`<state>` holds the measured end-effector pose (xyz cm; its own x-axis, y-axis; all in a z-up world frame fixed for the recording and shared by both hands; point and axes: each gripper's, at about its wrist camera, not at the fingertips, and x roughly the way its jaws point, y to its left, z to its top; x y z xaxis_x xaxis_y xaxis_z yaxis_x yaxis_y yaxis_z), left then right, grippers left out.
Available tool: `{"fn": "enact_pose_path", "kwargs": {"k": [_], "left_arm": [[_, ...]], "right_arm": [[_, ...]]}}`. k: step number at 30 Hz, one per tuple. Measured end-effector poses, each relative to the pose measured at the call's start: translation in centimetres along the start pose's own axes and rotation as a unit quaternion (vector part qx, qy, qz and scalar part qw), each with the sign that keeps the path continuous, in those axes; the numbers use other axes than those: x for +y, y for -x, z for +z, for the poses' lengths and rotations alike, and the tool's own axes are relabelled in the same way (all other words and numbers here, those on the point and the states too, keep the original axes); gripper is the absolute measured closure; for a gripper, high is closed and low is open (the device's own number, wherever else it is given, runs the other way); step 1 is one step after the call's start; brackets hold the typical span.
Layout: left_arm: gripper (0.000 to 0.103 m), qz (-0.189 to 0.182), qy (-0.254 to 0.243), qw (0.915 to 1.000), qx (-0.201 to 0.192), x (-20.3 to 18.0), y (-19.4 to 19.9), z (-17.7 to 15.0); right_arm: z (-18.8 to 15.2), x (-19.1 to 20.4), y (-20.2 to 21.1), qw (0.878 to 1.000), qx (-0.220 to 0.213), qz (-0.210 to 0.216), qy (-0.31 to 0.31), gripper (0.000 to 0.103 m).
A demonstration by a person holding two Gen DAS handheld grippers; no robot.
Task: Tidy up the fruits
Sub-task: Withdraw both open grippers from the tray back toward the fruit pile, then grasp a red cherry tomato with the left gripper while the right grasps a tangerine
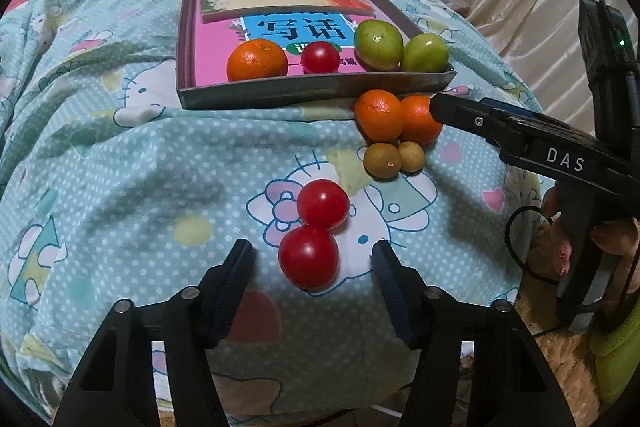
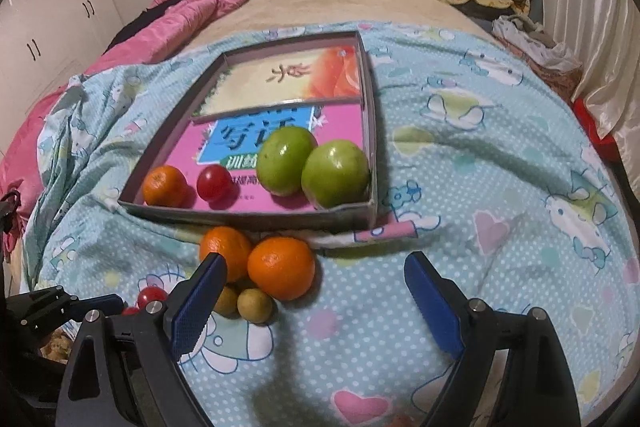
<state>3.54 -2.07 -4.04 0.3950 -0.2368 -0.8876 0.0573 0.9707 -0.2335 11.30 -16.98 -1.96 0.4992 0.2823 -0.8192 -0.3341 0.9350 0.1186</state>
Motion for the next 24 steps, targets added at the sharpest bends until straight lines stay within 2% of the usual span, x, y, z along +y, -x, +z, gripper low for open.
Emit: {"fn": "enact_pose_path", "kwargs": {"k": [3,7,15,19,24], "left_arm": [[0.048,-0.001,-0.001,1.0,0.004,-0.1,-0.3,0.0],[0.052,-0.004,-0.004,1.0,0.005,-0.2,-0.5,0.1],[0.053,-0.006,-0.005,0.9999,0.009,-0.5,-1.0,0.2],[0.058,-0.005,-0.004,0.9999,0.009,-0.4,-1.2,0.4],[0.059,-0.009,0.001,0.9999,0.009,-0.1,-1.1,0.3]], "right_arm": [[-0.1,-0.1,-0.4,1.0,0.009,0.003,-0.001,0.016],[-0.3,-0.1,-1.1,1.0,0.024,0.007,0.001,0.027],[-0.5,0.2,-1.9,0.999,0.037,0.027,0.009,0.04],[-0.5,0.6,-2.3,0.998,0.042,0.037,0.015,0.046],[-0.4,1.0,-2.7,0.997,0.045,0.05,0.025,0.055]]}}
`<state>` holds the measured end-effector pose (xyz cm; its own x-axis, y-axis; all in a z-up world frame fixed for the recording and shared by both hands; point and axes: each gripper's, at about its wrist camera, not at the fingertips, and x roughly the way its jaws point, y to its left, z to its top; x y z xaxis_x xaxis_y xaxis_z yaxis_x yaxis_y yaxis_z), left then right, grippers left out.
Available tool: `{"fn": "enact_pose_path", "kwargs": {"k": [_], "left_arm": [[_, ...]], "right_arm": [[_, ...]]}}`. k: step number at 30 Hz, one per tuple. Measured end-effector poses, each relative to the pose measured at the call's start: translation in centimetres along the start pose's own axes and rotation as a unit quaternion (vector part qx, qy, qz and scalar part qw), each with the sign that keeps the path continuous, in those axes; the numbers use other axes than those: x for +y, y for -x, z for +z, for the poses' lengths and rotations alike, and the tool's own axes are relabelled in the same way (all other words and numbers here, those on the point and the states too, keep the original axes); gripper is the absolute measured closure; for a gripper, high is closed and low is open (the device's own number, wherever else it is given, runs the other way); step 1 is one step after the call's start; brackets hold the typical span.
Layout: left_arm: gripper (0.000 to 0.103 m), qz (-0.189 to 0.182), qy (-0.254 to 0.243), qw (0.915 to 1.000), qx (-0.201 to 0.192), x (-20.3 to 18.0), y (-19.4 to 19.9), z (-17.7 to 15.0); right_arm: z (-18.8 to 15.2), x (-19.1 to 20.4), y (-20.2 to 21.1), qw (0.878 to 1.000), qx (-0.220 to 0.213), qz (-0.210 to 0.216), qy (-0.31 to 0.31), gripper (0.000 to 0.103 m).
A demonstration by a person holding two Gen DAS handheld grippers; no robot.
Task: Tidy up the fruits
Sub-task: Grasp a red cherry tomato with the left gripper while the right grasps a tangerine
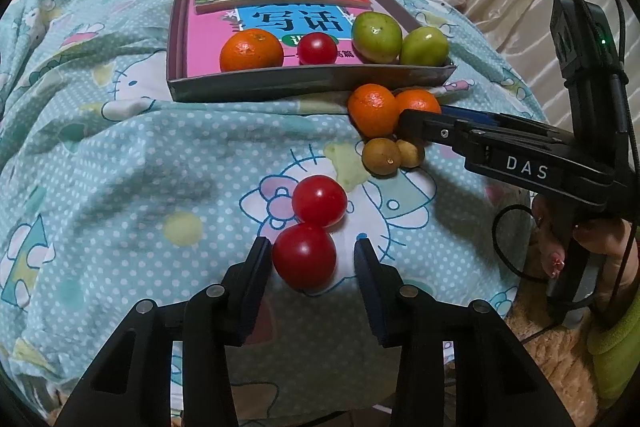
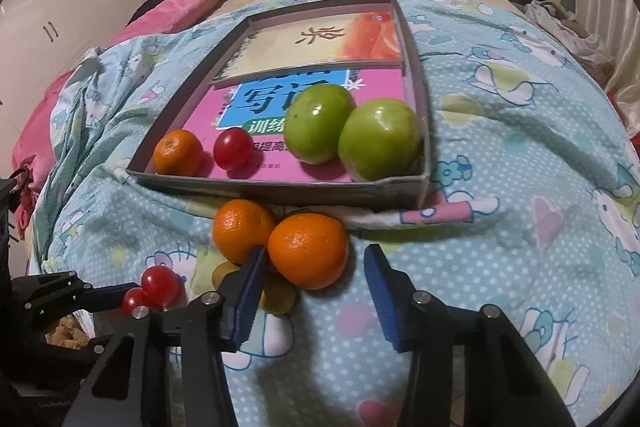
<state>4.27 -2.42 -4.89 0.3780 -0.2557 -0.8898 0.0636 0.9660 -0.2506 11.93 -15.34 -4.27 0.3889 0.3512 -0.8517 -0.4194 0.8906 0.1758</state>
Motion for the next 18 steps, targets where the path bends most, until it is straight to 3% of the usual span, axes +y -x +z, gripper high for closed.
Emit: {"fn": "enact_pose_path", "kwargs": {"k": [18], "left_arm": [[0.063,-0.001,-0.001,1.0,0.001,0.05,-0.03,0.03]], "right_arm": [[0.32,0.58,-0.8,1.0,0.002,0.026,0.017,0.06]]}}
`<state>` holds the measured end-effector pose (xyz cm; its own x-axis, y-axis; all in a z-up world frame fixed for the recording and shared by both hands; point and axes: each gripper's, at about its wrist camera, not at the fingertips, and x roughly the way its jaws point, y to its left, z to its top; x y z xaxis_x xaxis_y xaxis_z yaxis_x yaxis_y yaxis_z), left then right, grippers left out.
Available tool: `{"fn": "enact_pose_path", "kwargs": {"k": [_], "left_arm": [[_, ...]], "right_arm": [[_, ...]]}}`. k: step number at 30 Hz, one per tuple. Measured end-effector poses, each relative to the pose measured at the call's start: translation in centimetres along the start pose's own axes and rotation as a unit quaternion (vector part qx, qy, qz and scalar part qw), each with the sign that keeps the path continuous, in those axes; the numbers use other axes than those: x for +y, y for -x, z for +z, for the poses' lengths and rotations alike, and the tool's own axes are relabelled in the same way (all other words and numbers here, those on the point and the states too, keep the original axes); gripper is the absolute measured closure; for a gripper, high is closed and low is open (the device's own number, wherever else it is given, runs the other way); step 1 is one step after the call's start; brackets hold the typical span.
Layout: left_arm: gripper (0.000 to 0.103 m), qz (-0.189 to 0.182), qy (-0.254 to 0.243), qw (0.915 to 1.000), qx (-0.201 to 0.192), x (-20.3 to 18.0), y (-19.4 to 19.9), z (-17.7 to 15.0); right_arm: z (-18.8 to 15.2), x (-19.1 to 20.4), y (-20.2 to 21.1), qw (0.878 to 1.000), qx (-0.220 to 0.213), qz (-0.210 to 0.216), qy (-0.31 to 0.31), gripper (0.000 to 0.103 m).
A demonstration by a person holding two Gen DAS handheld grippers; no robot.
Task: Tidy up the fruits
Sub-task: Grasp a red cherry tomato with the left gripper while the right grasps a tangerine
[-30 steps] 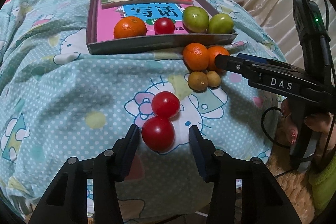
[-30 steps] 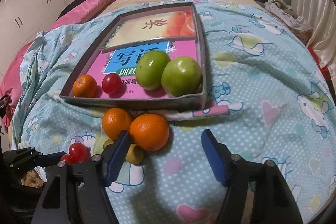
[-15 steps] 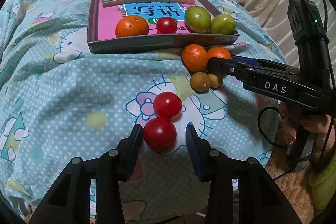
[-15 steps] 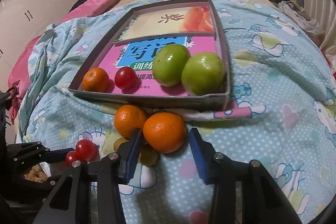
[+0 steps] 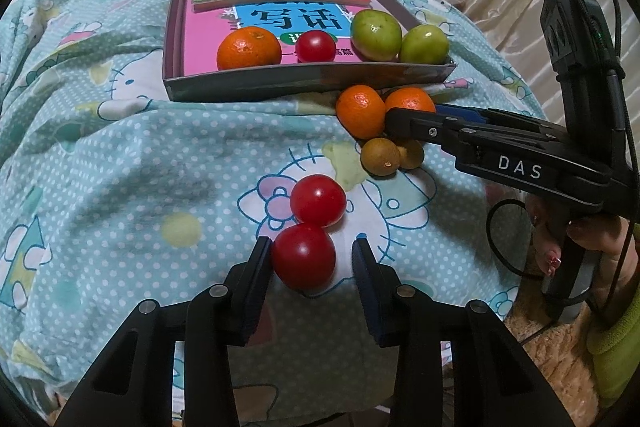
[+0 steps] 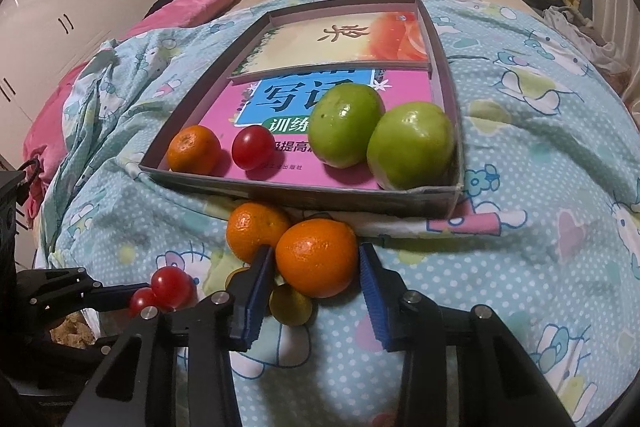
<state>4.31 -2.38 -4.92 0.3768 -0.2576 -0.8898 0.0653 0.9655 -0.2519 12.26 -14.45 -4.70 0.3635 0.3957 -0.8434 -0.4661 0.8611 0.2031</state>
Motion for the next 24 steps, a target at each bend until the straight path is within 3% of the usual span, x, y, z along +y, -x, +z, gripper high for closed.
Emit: {"fn": "enact_pose_path", "kwargs": {"k": [8,24], "left_arm": [[0.071,-0.005,0.0,1.0,-0.002,0.0,-0.3,0.1],[0.072,-0.014,0.002,0.9997,-0.021,0.3,0.9,0.2]], "right_arm": [[0.0,-0.2,0.1,1.0,-0.002,0.007,-0.005,0.061],[0.1,-0.8,1.2,1.0,-0.018,0.015,-0.017,0.062]]}}
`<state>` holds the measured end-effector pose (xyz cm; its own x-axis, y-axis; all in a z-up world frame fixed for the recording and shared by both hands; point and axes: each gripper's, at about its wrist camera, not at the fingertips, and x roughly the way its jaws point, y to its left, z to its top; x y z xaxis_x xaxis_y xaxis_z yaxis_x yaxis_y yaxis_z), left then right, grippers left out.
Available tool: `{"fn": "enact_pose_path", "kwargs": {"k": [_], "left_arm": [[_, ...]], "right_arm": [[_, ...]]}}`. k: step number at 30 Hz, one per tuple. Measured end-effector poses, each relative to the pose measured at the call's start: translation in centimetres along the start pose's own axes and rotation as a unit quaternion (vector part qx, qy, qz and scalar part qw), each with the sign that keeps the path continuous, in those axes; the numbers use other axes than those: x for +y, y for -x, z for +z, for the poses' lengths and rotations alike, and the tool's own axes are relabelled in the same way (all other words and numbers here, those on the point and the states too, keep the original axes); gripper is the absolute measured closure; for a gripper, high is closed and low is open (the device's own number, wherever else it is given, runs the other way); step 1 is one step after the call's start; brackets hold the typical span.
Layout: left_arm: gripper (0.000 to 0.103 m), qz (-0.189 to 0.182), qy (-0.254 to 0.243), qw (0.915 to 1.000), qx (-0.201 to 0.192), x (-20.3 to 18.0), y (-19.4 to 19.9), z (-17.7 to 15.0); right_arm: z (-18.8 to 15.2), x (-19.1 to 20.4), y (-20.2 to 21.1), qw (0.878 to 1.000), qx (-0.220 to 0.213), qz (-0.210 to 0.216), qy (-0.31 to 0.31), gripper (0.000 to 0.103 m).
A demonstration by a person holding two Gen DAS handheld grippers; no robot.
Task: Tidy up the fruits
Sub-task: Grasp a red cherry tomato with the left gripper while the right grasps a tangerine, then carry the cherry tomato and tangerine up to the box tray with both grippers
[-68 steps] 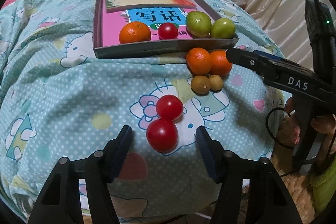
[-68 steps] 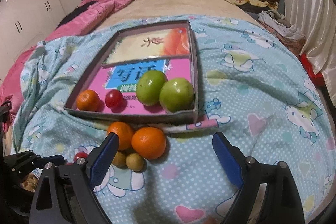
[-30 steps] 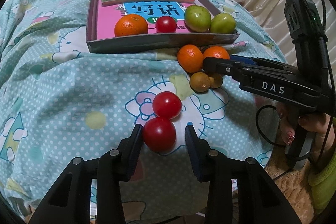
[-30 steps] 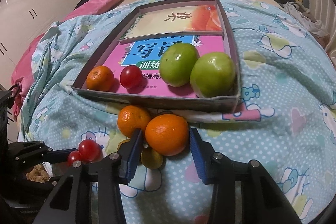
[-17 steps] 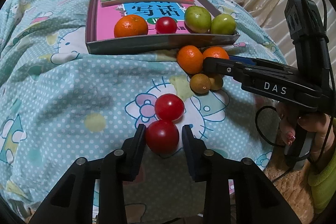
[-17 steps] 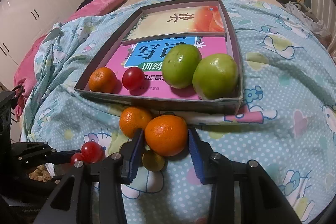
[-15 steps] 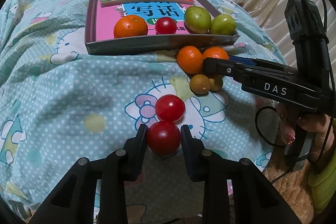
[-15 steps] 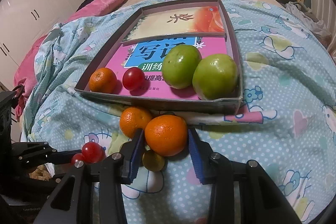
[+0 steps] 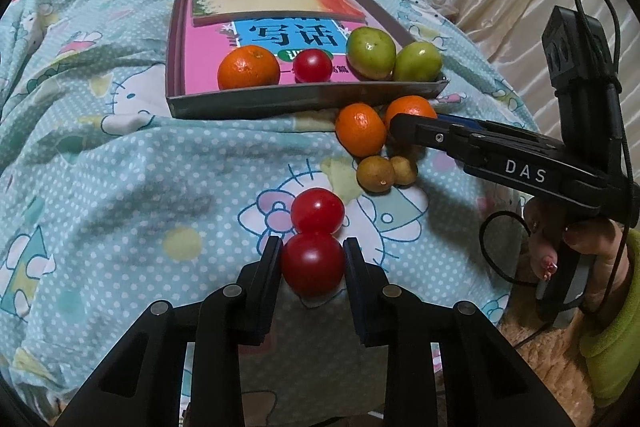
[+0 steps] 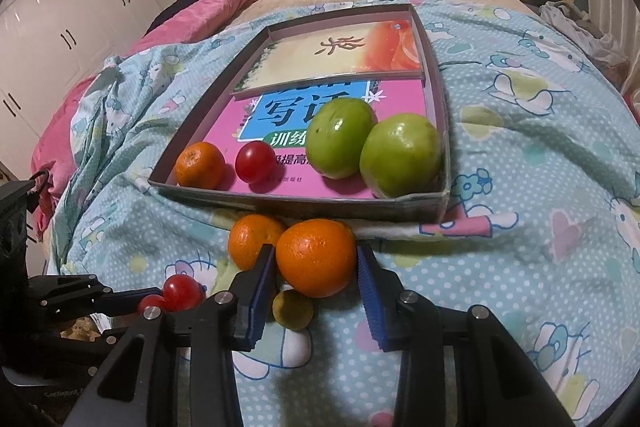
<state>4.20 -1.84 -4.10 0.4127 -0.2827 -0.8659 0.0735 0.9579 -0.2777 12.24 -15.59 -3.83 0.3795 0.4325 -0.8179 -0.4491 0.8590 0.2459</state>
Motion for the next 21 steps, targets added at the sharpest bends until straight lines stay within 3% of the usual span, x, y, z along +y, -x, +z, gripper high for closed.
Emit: {"fn": "enact_pose_path", "kwargs": {"k": [21], "left_arm": [[0.072,-0.007,0.015,0.9989,-0.043,1.0,2.2,0.4]], "right_arm": [[0.4,0.8,1.7,0.999,-0.04,0.016,0.013,0.063]]}}
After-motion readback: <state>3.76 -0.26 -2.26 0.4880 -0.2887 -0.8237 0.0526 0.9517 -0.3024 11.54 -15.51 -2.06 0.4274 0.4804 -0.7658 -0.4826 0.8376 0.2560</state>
